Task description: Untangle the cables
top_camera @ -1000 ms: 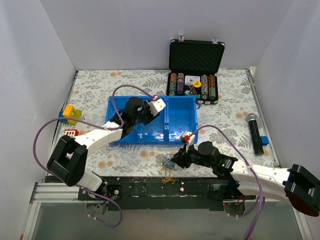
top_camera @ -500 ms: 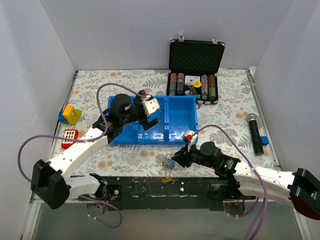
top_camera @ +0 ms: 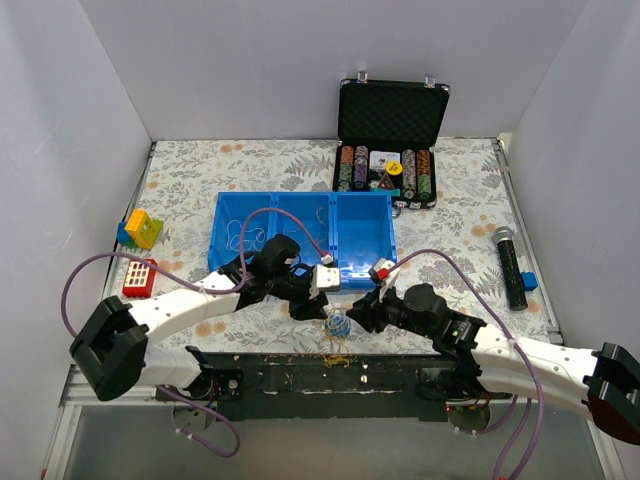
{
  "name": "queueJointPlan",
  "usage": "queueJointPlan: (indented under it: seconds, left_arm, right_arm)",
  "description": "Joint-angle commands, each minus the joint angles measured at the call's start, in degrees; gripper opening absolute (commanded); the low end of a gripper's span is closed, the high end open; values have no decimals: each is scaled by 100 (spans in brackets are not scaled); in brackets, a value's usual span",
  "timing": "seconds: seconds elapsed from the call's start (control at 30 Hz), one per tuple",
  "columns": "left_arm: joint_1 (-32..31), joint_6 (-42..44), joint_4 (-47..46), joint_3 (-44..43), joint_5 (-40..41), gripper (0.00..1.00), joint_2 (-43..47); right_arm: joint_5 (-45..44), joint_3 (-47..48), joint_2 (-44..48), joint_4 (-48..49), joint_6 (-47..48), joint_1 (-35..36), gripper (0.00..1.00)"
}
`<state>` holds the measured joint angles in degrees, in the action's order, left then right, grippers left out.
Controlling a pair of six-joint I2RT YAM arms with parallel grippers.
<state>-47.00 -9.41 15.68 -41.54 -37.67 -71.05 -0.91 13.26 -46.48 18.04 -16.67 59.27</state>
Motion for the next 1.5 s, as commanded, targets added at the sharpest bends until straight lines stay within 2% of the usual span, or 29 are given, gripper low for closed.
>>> queueJointPlan:
  seconds: [0.0, 0.27, 0.73, 0.83, 1.03, 1.4, 1.47]
  left_arm:
    - [-28, -658, -250, -214, -285, 34, -374]
    - [-28, -1054, -557, -83, -127, 37, -638]
    - [-28, -694, -926, -21, 313, 38, -1104]
    - [-28, -650, -962, -21, 330, 32, -1131]
    - [-28, -676, -953, -117, 357, 0, -1034]
    - [-28, -1063, -180, -758, 94, 0, -60]
    - [-28, -1133, -40, -943, -20, 0, 169]
  right_arm:
    - [-199, 19, 174, -55, -3, 15, 41]
    - [-173, 37, 245, -117, 84, 15, 41]
    - [-111, 142, 315, -240, 137, 15, 40]
    - [-111, 160, 332, -266, 146, 6, 40]
    - [-111, 230, 262, -292, 190, 15, 40]
    - [-199, 370, 253, -275, 287, 6, 40]
    - [-217, 423, 279, -284, 322, 6, 45]
